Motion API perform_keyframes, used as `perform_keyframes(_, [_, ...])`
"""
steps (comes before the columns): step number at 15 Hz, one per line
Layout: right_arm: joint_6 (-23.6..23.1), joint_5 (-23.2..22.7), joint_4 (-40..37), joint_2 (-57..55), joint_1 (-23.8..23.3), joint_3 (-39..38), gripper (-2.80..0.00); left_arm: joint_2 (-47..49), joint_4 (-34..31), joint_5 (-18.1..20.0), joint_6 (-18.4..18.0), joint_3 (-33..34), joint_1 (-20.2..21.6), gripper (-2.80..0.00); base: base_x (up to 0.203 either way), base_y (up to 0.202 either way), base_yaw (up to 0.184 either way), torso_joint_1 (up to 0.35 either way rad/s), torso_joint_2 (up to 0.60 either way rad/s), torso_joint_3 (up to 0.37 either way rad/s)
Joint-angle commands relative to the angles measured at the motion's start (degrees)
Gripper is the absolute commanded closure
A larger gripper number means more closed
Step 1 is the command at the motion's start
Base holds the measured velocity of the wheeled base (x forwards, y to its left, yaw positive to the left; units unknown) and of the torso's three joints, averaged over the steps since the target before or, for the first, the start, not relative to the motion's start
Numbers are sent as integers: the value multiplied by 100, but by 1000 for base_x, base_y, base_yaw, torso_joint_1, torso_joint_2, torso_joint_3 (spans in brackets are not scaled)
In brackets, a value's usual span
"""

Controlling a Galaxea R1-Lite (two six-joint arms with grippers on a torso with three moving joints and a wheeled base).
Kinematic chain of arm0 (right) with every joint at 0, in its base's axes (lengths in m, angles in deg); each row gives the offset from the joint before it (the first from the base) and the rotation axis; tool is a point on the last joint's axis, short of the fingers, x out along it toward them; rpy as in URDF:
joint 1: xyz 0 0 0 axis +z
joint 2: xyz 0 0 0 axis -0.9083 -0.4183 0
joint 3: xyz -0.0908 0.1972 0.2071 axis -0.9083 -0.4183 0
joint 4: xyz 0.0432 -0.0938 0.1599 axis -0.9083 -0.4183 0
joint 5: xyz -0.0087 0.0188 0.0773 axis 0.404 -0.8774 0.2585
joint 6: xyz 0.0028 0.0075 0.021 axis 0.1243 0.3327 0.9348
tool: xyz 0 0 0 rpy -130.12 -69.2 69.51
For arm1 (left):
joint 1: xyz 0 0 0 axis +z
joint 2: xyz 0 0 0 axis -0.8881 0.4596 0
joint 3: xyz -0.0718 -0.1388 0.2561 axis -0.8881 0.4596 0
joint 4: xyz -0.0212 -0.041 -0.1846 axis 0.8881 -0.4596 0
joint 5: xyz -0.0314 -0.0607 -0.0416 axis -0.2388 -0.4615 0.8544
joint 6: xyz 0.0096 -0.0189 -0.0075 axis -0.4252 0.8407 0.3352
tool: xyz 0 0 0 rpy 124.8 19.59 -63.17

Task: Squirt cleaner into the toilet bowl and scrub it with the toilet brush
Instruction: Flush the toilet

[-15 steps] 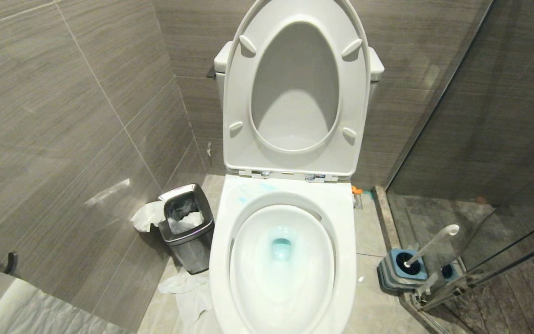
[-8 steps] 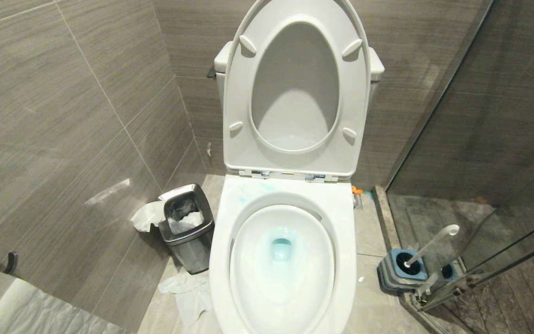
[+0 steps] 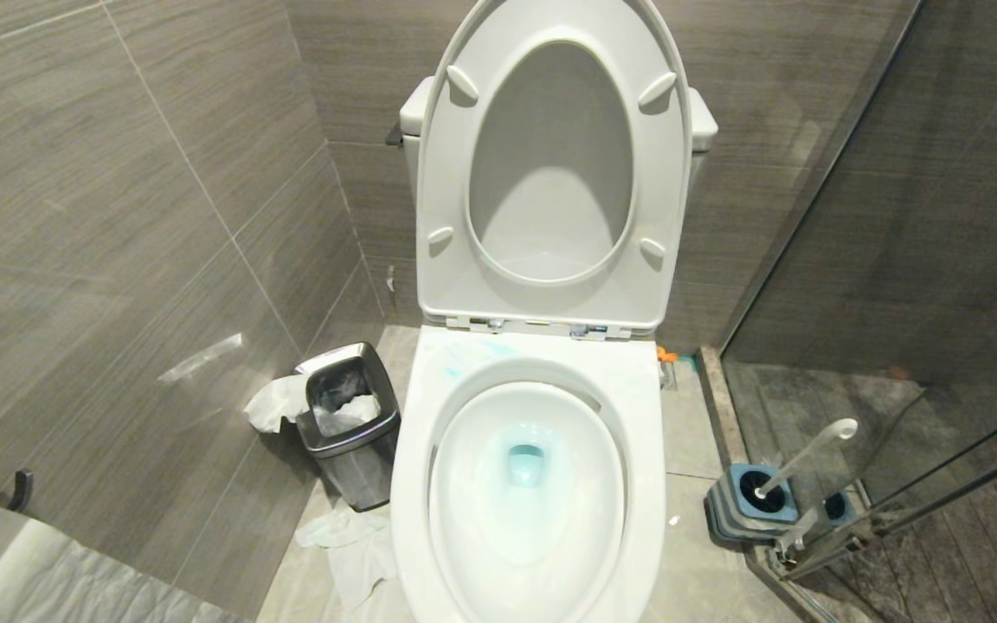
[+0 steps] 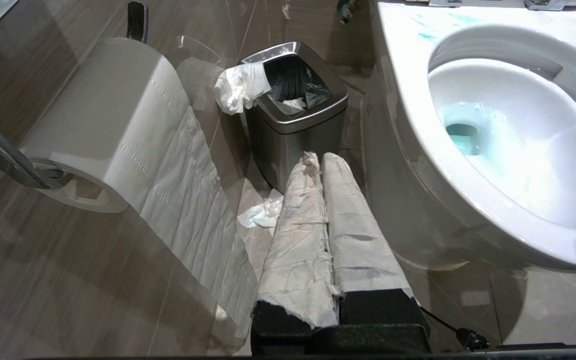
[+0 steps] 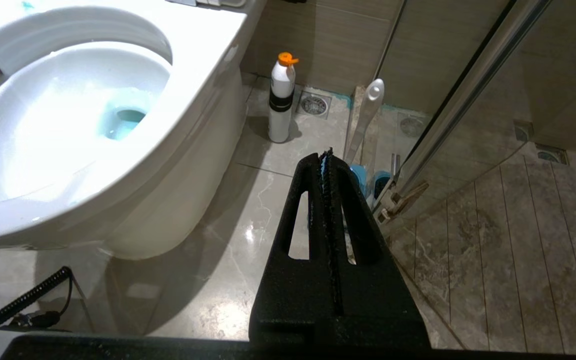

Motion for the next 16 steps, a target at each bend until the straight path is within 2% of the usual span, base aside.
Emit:
perform_keyframes(1, [-9,-2,-3,-13,0,-39,0,8,-2,0,-1,9,0,0,0,0,0,0,0,0])
perform_keyframes(16, [174,50,-20,-13,0,-39,0,8,6,0,-27,9,0,0,0,0,0,0,0,0])
